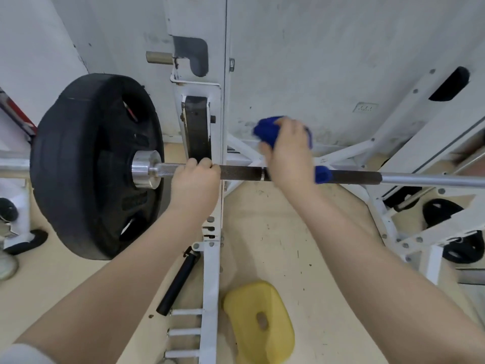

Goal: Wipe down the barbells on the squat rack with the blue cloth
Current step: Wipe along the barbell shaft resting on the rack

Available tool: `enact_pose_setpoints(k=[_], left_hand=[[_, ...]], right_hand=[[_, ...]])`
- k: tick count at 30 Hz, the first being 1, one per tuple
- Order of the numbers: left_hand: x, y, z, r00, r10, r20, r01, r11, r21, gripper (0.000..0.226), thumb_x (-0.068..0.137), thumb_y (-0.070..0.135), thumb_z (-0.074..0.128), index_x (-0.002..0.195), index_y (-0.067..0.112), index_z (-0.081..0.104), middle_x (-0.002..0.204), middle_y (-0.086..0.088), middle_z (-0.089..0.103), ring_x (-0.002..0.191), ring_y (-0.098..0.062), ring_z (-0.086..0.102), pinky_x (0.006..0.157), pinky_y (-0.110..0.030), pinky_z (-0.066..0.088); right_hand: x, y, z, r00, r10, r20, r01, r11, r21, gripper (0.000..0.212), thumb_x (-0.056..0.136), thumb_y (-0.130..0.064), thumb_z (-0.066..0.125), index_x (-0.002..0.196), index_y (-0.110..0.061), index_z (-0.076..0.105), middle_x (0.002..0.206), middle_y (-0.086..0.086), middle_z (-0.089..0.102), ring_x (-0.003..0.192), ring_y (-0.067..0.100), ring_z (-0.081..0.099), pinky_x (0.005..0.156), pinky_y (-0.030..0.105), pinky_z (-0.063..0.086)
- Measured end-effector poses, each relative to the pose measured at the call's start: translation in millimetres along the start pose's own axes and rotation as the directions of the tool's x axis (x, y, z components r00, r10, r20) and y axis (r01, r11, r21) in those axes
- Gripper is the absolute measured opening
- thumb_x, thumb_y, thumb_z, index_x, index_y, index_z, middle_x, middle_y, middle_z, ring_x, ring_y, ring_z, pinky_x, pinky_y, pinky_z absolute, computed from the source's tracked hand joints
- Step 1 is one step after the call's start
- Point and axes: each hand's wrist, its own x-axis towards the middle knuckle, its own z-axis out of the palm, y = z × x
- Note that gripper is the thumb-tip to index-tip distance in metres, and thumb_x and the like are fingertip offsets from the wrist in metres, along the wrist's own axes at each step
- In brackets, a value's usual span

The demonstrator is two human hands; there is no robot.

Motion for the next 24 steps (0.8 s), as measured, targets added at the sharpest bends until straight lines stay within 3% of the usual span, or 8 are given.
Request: enact_pose_setpoints(k=[2, 3, 6, 9, 11, 15, 20, 24], left_hand=[[-1.2, -4.3, 6.3, 0.999, -0.005, -0.052, 0.002, 0.999, -0.045, 0.023, 0.084, 0.007, 0.054, 0.105, 0.008, 0.062, 0.103, -0.009, 0.062, 0.087, -0.029, 0.054, 0.068, -0.036, 0.039], [-2.1, -6.4, 9.9, 0.997, 0.006, -0.077, -0.012, 0.997, -0.078, 0.019, 0.079, 0.007, 0.061, 0.097, 0.006, 0.066, 0.096, -0.010, 0.065, 0.082, -0.031, 0.056, 0.066, -0.037, 0.042], [-2.9, -11.8, 19.6, 0.989, 0.042, -0.145, -0.063, 0.987, -0.145, 0.020, 0.068, 0.004, 0.071, 0.087, 0.003, 0.069, 0.083, -0.012, 0.068, 0.073, -0.032, 0.061, 0.061, -0.037, 0.047], [-2.0, -12.3, 21.6, 0.988, 0.063, -0.140, -0.085, 0.984, -0.155, 0.021, 0.068, 0.003, 0.070, 0.088, 0.001, 0.069, 0.082, -0.013, 0.067, 0.067, -0.031, 0.061, 0.055, -0.034, 0.047], [-1.2, -10.6, 18.2, 0.993, 0.058, -0.103, -0.072, 0.987, -0.146, 0.022, 0.073, 0.005, 0.067, 0.094, 0.001, 0.068, 0.088, -0.012, 0.066, 0.073, -0.031, 0.061, 0.057, -0.034, 0.047], [-0.4, -0.2, 12.5, 1.000, -0.003, -0.028, 0.001, 0.997, -0.080, 0.037, 0.091, 0.014, 0.044, 0.128, 0.008, 0.047, 0.122, -0.007, 0.050, 0.106, -0.026, 0.049, 0.081, -0.035, 0.041], [-3.2, 3.5, 13.0, 0.997, -0.078, 0.009, 0.079, 0.993, -0.091, 0.046, 0.090, 0.005, 0.041, 0.136, 0.008, 0.037, 0.129, -0.008, 0.043, 0.115, -0.026, 0.042, 0.080, -0.034, 0.041], [-3.1, 6.6, 12.9, 0.996, -0.091, 0.019, 0.092, 0.993, -0.073, 0.045, 0.090, 0.006, 0.040, 0.135, 0.007, 0.039, 0.127, -0.008, 0.045, 0.113, -0.026, 0.044, 0.079, -0.034, 0.042]], right_hand=[[-20.7, -20.7, 32.6, 0.959, -0.195, 0.205, 0.205, 0.978, -0.026, 0.045, 0.097, -0.037, 0.037, 0.129, -0.006, 0.045, 0.126, 0.016, 0.046, 0.113, 0.032, 0.040, 0.091, 0.036, 0.034], [-28.0, -24.2, 43.1, 0.939, -0.226, 0.258, 0.230, 0.973, 0.016, 0.043, 0.098, -0.034, 0.034, 0.130, -0.008, 0.046, 0.128, 0.015, 0.047, 0.116, 0.031, 0.039, 0.096, 0.037, 0.032], [-25.4, -17.0, 48.0, 0.942, -0.237, 0.239, 0.195, 0.963, 0.185, 0.037, 0.096, -0.019, 0.040, 0.131, -0.013, 0.047, 0.129, 0.009, 0.048, 0.120, 0.026, 0.040, 0.103, 0.036, 0.027], [-22.0, -16.3, 60.0, 0.941, -0.229, 0.248, 0.217, 0.973, 0.075, 0.034, 0.095, -0.025, 0.041, 0.128, -0.017, 0.044, 0.130, 0.000, 0.049, 0.121, 0.020, 0.043, 0.109, 0.038, 0.011], [-22.6, -21.6, 67.0, 0.950, -0.231, 0.210, 0.249, 0.966, -0.066, 0.033, 0.097, -0.028, 0.035, 0.128, -0.019, 0.043, 0.126, 0.002, 0.053, 0.114, 0.022, 0.048, 0.106, 0.038, 0.016], [-16.7, -3.7, 59.6, 0.933, -0.321, 0.165, 0.347, 0.923, -0.169, 0.035, 0.091, -0.021, 0.038, 0.123, -0.021, 0.052, 0.102, 0.009, 0.059, 0.091, 0.029, 0.054, 0.092, 0.035, 0.026], [-10.0, 53.9, 36.0, 0.997, -0.058, 0.053, 0.069, 0.964, -0.257, 0.041, 0.083, -0.024, 0.030, 0.105, -0.012, 0.062, 0.099, 0.012, 0.059, 0.090, 0.033, 0.051, 0.084, 0.035, 0.027], [-14.3, 14.3, 49.5, 0.995, -0.069, 0.072, 0.084, 0.967, -0.241, 0.055, 0.084, -0.042, 0.020, 0.085, -0.007, 0.063, 0.084, 0.013, 0.063, 0.079, 0.033, 0.054, 0.075, 0.037, 0.035]])
